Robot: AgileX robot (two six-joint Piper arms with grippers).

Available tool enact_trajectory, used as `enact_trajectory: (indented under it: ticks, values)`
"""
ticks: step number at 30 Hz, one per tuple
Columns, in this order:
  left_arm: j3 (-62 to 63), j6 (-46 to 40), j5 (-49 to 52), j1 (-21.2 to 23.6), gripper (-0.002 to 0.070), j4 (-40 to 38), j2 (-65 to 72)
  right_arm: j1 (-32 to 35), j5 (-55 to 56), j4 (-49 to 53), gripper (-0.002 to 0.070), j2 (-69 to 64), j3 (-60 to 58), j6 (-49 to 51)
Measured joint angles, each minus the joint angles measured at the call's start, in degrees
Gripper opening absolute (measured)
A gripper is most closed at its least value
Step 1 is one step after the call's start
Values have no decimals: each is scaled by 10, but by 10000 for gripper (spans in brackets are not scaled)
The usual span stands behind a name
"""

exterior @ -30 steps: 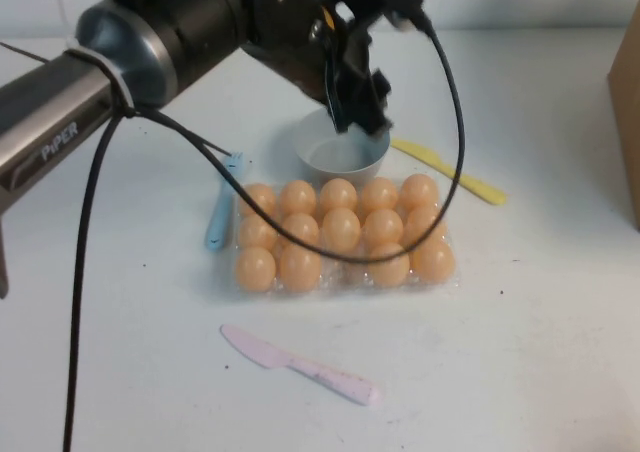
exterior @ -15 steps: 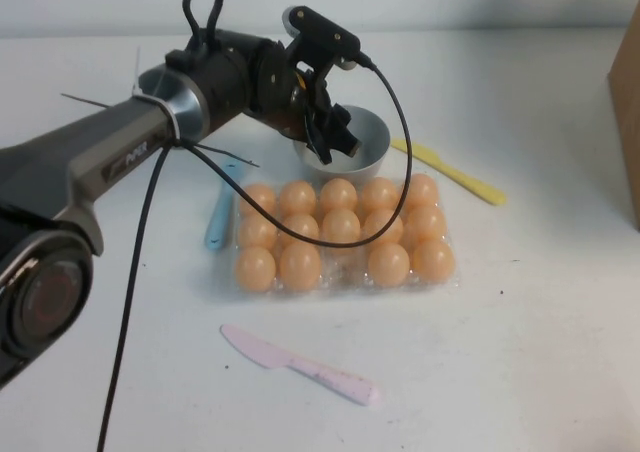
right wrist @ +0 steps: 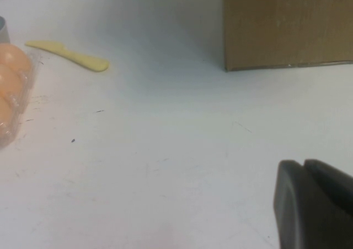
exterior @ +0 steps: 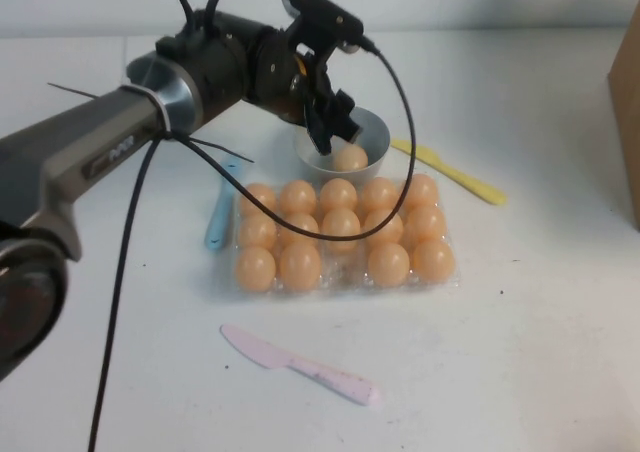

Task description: Take an egg out of the egg box

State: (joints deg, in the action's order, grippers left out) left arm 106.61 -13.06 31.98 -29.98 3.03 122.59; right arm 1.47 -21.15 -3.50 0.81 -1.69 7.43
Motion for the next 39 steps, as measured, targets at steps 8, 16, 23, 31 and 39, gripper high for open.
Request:
enact_trajectory:
  ticks: [8,16,23,31,39]
  values:
    - [-212,114,-159,-34,27,69,-174,0,0,0,-18,0,0,0]
    - [-563,138,-410,-34,0,47,-406,0,0,0,-18,0,0,0]
    - [-726,136,-440,-34,-1,32,-583,0,0,0,-18,0,0,0]
    - [-832,140,-480,-34,-1,2,-735,0,0,0,-18,0,0,0]
    - [-879,159,-448,-34,-2,-52,-770,0,0,0,-18,0,0,0]
